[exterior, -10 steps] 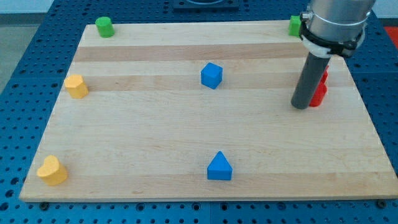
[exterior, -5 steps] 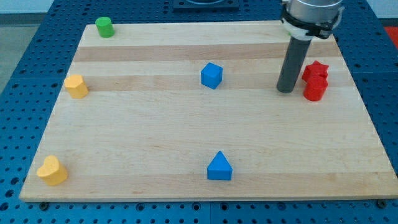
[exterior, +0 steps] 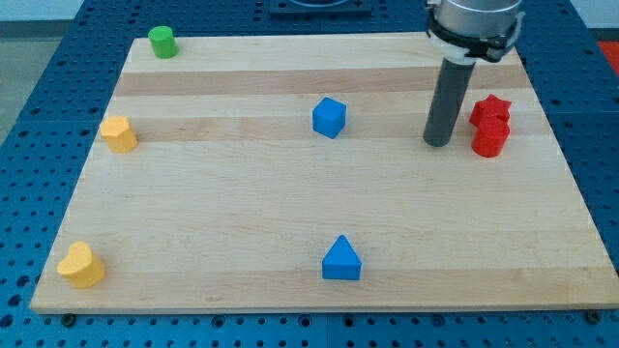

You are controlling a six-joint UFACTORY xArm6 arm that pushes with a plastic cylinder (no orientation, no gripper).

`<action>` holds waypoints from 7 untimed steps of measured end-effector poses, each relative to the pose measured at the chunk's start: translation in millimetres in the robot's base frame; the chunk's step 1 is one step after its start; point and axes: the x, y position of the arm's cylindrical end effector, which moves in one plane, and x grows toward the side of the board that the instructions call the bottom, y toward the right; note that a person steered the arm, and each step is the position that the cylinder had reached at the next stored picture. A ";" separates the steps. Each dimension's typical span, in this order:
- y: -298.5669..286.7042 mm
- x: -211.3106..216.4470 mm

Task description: Adjust the red circle to the bottom right of the red star

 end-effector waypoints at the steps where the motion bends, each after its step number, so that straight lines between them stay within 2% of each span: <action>1: 12.8 0.0; 4: 43.8 0.0; 7: 49.7 0.0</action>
